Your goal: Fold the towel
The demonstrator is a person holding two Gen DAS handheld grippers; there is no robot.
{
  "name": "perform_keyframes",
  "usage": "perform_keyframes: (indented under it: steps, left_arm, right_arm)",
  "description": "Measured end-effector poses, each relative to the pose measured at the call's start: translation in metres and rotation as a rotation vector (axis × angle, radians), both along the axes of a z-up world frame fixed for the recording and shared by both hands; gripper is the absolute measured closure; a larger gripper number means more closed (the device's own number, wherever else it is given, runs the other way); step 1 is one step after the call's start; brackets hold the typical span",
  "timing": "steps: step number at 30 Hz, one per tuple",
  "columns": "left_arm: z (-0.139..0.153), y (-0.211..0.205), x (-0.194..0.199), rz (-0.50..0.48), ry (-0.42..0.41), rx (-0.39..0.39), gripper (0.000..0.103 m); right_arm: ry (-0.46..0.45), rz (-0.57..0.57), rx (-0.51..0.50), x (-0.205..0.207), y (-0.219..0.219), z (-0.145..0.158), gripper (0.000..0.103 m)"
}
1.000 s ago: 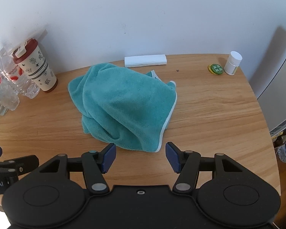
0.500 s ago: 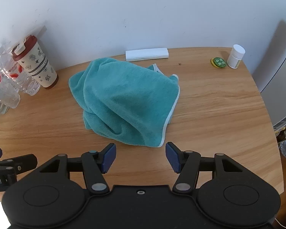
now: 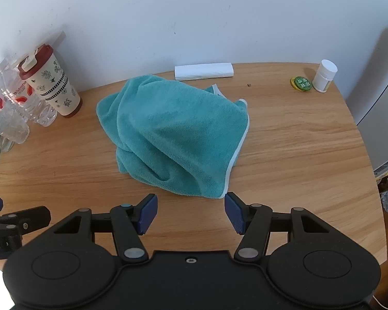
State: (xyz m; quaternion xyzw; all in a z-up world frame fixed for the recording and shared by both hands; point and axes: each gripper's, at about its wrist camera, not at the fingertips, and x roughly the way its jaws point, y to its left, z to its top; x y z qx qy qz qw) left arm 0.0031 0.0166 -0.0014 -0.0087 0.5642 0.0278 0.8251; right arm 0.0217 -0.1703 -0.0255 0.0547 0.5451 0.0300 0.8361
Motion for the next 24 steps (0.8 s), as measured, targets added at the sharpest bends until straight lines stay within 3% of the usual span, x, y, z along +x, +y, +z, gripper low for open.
perform_keyframes:
  steps: [16, 24]
  left_arm:
    - [0.005, -0.003, -0.004, -0.005, -0.026, 0.039, 0.001]
    - [0.005, -0.002, -0.003, 0.002, -0.019, 0.044, 0.001]
  right_arm:
    - [0.007, -0.016, -0.018, -0.002, 0.001, -0.002, 0.040]
    - [-0.004, -0.032, 0.027, 0.002, -0.012, -0.001, 0.040]
